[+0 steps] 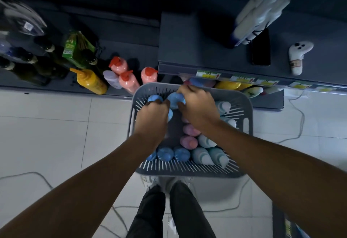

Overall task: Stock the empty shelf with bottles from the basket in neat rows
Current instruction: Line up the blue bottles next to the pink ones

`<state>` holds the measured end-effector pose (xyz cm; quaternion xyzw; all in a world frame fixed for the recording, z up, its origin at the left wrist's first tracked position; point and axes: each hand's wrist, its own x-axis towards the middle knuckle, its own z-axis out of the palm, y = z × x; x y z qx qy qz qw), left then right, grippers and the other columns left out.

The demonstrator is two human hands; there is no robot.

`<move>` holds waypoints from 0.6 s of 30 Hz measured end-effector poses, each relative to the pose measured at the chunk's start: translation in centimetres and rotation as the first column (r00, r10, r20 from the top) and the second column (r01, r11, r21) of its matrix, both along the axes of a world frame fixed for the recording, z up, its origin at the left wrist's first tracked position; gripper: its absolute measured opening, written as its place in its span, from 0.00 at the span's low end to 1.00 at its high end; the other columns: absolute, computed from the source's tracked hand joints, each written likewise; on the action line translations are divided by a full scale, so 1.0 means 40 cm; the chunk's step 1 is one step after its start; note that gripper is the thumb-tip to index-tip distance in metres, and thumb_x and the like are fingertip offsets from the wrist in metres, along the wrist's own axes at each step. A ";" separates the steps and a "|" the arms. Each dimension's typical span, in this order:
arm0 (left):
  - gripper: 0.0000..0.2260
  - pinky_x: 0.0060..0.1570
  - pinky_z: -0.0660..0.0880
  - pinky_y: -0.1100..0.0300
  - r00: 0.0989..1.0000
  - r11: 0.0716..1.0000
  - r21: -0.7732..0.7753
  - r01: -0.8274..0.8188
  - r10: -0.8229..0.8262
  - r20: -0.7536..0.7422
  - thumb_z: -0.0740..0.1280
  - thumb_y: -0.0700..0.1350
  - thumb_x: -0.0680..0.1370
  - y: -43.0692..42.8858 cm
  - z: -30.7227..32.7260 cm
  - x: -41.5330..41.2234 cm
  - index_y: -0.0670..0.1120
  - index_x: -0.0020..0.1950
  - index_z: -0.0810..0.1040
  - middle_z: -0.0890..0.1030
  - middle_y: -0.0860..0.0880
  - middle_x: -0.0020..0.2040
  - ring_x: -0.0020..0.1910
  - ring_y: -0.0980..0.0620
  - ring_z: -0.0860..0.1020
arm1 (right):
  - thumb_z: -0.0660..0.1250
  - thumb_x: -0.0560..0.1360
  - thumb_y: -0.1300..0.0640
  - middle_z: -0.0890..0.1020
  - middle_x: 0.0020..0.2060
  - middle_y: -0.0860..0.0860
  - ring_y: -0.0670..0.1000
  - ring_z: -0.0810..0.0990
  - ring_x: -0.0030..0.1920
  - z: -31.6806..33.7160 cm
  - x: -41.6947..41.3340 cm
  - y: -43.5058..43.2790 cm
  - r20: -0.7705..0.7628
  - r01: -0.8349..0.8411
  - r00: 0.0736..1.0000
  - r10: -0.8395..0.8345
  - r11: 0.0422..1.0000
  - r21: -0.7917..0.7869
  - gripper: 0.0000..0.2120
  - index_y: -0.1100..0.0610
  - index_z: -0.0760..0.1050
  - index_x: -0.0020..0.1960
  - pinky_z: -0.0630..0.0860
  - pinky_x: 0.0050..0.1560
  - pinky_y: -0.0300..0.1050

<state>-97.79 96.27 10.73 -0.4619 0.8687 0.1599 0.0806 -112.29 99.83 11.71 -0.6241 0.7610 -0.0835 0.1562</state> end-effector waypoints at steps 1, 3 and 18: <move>0.10 0.37 0.69 0.51 1.000 1.000 -0.007 0.003 -0.003 -0.013 0.68 0.39 0.76 -0.001 0.018 -0.001 0.45 0.57 0.77 0.81 0.44 0.49 0.46 0.39 0.81 | 0.70 0.71 0.61 0.82 0.47 0.59 0.64 0.81 0.45 0.021 -0.001 0.002 -0.008 0.004 1.000 -0.004 1.000 -0.016 0.09 0.61 0.77 0.50 0.67 0.36 0.49; 0.10 0.39 0.72 0.50 0.999 0.999 -0.026 0.034 -0.035 -0.021 0.67 0.39 0.76 -0.002 0.057 -0.003 0.45 0.57 0.77 0.82 0.44 0.51 0.48 0.39 0.82 | 0.70 0.72 0.59 0.82 0.50 0.57 0.63 0.81 0.48 0.064 -0.005 0.006 -0.036 0.013 0.999 -0.013 1.000 -0.006 0.10 0.60 0.77 0.53 0.72 0.40 0.52; 0.13 0.47 0.78 0.49 0.970 0.970 -0.040 0.239 -0.241 -0.034 0.69 0.44 0.75 -0.042 0.468 -0.055 0.48 0.59 0.81 0.81 0.39 0.52 0.53 0.35 0.80 | 0.68 0.72 0.57 0.82 0.46 0.55 0.63 0.80 0.47 0.430 -0.067 0.113 -0.053 0.134 0.989 -0.137 0.989 -0.056 0.08 0.55 0.75 0.51 0.77 0.45 0.53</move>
